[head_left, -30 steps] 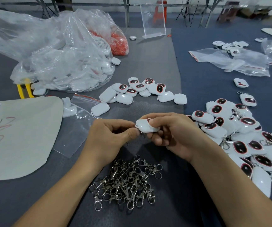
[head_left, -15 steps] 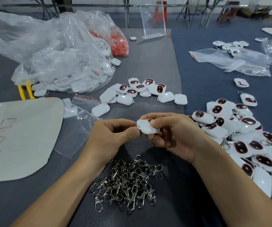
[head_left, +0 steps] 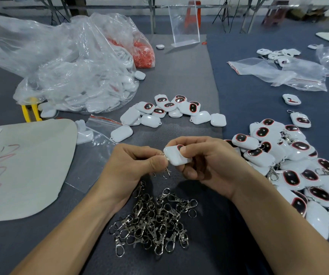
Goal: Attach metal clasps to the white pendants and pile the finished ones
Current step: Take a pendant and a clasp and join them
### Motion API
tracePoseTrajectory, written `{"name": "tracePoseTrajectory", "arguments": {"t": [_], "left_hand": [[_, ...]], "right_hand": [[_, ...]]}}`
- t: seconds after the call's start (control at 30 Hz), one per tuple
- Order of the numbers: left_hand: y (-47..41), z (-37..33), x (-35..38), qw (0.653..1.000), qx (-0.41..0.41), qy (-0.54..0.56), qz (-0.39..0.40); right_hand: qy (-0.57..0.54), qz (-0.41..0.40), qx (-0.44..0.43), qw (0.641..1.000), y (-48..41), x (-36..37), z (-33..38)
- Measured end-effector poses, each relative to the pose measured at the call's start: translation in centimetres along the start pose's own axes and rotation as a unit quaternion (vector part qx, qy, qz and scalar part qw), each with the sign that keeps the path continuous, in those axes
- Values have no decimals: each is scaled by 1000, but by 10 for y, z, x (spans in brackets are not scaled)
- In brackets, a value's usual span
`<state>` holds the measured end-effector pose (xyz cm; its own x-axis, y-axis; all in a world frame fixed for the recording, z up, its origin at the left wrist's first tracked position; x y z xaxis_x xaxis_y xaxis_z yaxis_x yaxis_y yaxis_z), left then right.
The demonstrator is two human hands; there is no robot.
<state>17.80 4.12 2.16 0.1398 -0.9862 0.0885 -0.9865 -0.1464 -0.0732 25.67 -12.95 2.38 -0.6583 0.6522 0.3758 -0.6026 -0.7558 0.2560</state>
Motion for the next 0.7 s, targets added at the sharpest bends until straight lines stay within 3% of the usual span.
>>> {"name": "tracePoseTrajectory", "arguments": {"t": [0.13,0.23,0.33,0.43,0.53,0.63,0.7], "left_hand": [[-2,-3,-5,988,50,-144,-17],[-1,-1,-9,943,110,-314,2],[2,0,-9,912,150,-381,-11],[1,1,-6,951,115,-280,-60],[0,2,1,990,23,-139,-27],[0,2,5,999,-23,-49,-6],[0,2,4,996,3,-83,-20]], "right_hand": [[32,-50,-13,998,-1,-2,-1],[54,-89,-12,994,-1,-1,-3],[54,-108,-9,993,-2,2,-5],[30,-99,-5,995,-3,4,-3],[2,-98,-11,995,-5,7,-2],[-11,-93,-24,995,-4,10,-4],[-4,-103,-34,994,-4,11,-4]]}}
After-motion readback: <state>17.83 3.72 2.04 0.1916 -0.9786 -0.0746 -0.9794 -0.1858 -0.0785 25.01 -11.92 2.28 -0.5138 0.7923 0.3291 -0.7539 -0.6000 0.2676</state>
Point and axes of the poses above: each hand's wrist, its own y-axis away from the middle knuckle, its own x-axis out of the palm, z = x × y, the point moved 1 cm from there along -y, towards the middle knuckle, and after that the axes turned 3 degrees about x, right-handed, at the moved point
